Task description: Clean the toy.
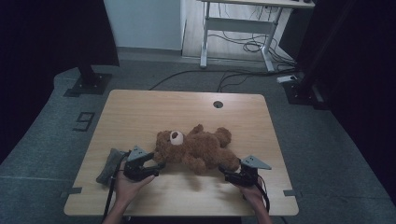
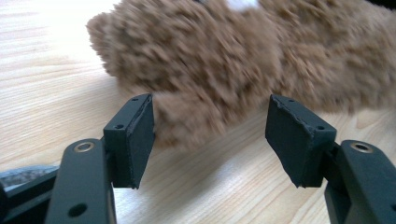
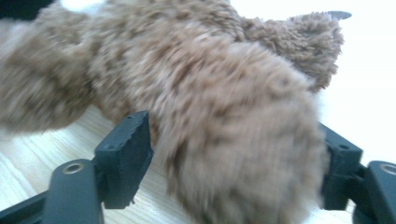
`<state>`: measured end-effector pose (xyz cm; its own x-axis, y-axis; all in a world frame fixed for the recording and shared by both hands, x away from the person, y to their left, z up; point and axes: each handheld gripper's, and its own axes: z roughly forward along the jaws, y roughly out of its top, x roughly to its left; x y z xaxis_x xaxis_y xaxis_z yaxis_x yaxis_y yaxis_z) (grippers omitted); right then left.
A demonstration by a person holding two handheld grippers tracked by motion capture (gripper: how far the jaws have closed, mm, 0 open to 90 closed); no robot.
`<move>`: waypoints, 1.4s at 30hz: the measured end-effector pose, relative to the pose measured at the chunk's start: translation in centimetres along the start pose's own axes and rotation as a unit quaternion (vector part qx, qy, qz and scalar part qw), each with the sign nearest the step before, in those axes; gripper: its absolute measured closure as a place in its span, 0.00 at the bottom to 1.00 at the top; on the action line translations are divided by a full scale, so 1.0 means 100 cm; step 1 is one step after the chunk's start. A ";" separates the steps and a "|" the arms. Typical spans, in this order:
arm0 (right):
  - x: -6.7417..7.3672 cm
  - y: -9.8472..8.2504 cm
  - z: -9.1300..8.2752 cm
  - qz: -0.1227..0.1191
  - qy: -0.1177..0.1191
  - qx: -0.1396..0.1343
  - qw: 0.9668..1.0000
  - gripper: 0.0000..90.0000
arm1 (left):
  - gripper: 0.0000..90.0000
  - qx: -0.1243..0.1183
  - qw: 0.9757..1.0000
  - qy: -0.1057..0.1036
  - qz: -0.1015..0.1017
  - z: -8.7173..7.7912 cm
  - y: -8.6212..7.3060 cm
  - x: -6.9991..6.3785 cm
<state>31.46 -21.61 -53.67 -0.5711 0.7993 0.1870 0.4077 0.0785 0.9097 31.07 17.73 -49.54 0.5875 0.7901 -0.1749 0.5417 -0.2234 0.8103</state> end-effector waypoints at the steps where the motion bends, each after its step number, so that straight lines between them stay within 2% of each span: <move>1: 0.001 0.001 -0.002 -0.004 0.001 -0.002 1.000 0.25 | 0.37 0.000 1.000 -0.001 0.000 0.000 -0.001 -0.001; 10: 0.006 0.001 -0.015 -0.014 0.011 -0.007 1.000 0.22 | 0.36 0.002 1.000 -0.017 0.002 -0.007 -0.014 -0.003; 12: 0.007 0.000 -0.018 -0.015 0.010 -0.006 1.000 0.22 | 0.36 0.005 1.000 -0.012 0.006 -0.008 -0.016 -0.003; 17: 0.006 -0.003 -0.026 -0.010 0.011 -0.009 1.000 0.22 | 0.36 0.004 1.000 -0.013 0.000 -0.015 -0.025 -0.002; 21: 0.005 -0.008 -0.035 -0.006 0.009 -0.013 1.000 0.22 | 0.37 0.004 1.000 -0.010 0.005 -0.022 -0.034 -0.002; 25: 0.004 -0.014 -0.045 0.000 0.008 -0.015 1.000 0.22 | 0.37 0.005 1.000 -0.008 -0.003 -0.028 -0.044 0.001; 35: 0.000 -0.039 -0.065 0.011 -0.008 0.009 1.000 0.22 | 0.36 0.002 1.000 0.001 -0.025 -0.051 -0.068 0.009; 42: -0.003 -0.043 -0.066 0.013 -0.012 0.019 1.000 0.22 | 0.35 -0.006 1.000 -0.002 -0.027 -0.057 -0.070 0.014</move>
<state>25.16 -26.11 -55.21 -0.5422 0.8157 0.2015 0.4499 0.0793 0.8896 24.67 23.66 -52.28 0.5592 0.7991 -0.2209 0.5658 -0.1731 0.8062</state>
